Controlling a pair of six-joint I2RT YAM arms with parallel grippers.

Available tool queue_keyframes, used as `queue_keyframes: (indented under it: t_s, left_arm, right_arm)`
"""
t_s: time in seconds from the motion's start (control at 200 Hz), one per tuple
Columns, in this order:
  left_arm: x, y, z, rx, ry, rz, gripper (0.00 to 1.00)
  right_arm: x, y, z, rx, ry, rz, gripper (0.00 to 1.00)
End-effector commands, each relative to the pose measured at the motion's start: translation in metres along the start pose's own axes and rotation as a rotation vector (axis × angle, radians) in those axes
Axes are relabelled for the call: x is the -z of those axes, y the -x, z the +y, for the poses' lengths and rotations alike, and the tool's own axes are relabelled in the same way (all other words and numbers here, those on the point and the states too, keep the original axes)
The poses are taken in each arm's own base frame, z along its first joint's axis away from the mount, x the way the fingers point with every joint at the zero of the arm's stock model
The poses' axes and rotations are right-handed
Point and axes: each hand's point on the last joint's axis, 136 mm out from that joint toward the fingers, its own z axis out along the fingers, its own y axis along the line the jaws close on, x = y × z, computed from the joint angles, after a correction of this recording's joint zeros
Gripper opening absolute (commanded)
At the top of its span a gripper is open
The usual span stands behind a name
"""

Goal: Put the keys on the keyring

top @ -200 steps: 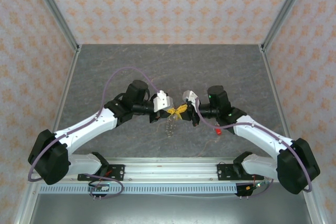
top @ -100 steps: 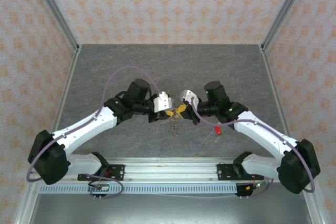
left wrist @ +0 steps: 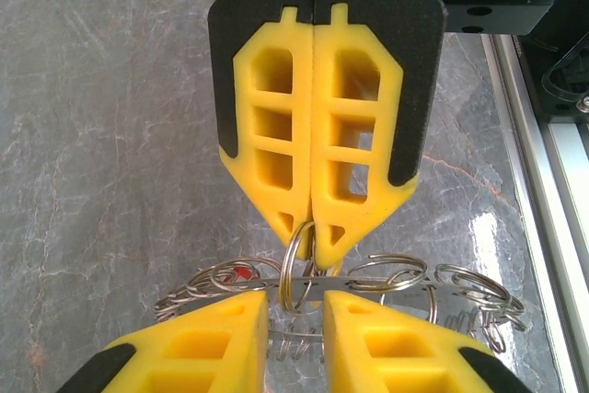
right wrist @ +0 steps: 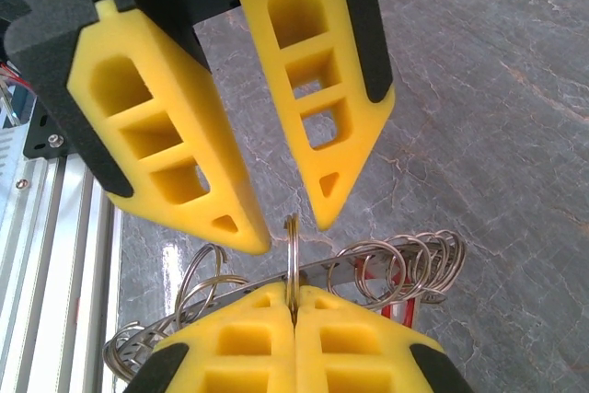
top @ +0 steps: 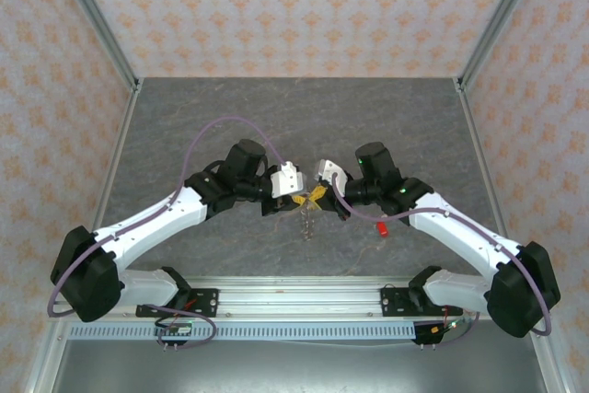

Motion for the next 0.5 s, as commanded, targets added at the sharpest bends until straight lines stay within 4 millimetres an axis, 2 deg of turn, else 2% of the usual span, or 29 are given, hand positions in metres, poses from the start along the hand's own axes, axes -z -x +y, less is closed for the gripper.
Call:
queue_keyframes:
  t_s: [0.0, 0.155, 0.26, 0.39, 0.49]
  left_arm:
    - [-0.0022, 0.0093, 0.0035, -0.02, 0.003, 0.005, 0.2]
    - [-0.0072, 0.0025, 0.0043, -0.017, 0.001, 0.034, 0.19]
    - [-0.0081, 0.0049, 0.0041, -0.018, -0.004, 0.024, 0.13]
    - [-0.0076, 0.0074, 0.0059, -0.026, 0.006, 0.02, 0.0]
    - [-0.007, 0.0053, 0.0076, -0.022, 0.024, 0.026, 0.0]
  right_arm:
    - [0.0044, 0.0248, 0.0008, 0.061, 0.005, -0.058, 0.0]
    - [0.0045, 0.0281, 0.0011, 0.06, 0.009, -0.074, 0.0]
    - [0.0042, 0.0279, 0.0017, 0.059, 0.012, -0.076, 0.0]
    - [0.0036, 0.0248, 0.0002, 0.058, 0.002, -0.069, 0.0]
    - [0.0039, 0.0222, -0.0016, 0.061, -0.015, -0.065, 0.02]
